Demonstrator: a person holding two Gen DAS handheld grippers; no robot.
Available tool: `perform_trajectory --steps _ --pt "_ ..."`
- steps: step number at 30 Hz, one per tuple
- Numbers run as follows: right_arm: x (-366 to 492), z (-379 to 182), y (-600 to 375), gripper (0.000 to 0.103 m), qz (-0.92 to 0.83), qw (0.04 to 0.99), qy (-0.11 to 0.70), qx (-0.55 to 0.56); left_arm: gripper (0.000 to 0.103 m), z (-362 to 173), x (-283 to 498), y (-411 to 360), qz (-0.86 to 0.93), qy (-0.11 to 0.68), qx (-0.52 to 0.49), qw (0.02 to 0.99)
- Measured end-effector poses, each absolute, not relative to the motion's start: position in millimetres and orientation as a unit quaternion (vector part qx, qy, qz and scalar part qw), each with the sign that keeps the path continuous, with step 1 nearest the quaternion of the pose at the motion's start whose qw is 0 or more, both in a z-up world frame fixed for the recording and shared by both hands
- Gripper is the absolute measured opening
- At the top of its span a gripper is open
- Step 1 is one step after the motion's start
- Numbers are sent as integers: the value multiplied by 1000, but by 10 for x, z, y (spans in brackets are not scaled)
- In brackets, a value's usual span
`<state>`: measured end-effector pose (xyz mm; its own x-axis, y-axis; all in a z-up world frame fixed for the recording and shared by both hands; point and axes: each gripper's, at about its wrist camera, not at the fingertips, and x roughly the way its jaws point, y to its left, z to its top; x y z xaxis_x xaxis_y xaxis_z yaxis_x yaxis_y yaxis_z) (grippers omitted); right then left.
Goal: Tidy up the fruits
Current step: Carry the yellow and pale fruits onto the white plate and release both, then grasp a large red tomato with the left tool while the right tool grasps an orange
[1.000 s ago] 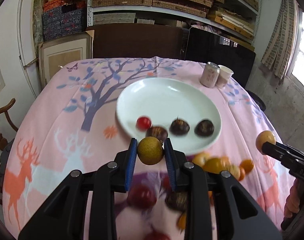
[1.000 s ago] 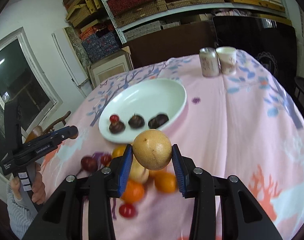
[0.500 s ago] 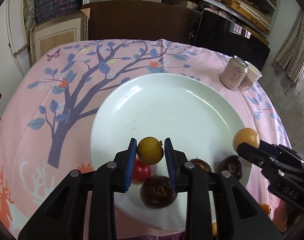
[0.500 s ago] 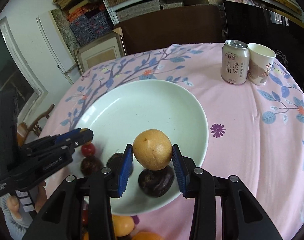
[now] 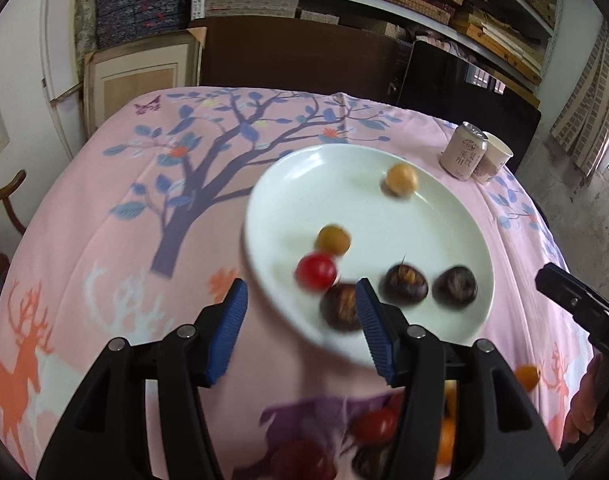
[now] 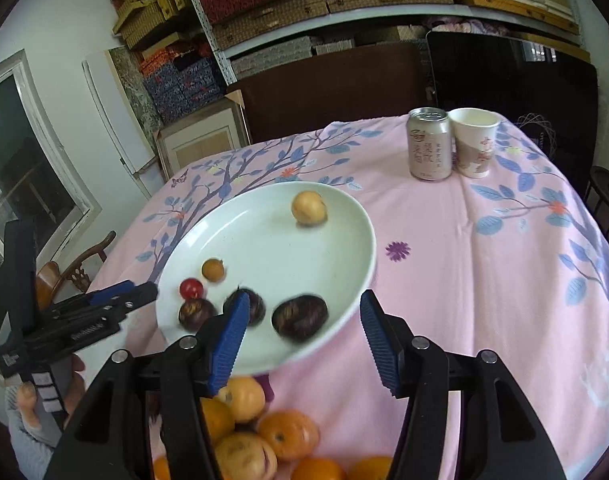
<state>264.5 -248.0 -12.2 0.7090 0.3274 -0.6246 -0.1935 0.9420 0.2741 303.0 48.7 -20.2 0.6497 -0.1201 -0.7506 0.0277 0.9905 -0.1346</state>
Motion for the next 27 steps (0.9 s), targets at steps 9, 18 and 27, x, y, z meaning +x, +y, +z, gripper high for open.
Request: perform_trajectory --steps 9,18,27 --pt "1786 -384 -2719 64 127 930 329 100 63 -480 2146 776 9 410 -52 911" --pt "1522 -567 -2814 68 118 928 337 105 66 -520 1960 561 -12 398 -23 917" --pt "1539 -679 -2738 68 104 926 355 78 66 -553 1959 448 -45 406 -20 913"
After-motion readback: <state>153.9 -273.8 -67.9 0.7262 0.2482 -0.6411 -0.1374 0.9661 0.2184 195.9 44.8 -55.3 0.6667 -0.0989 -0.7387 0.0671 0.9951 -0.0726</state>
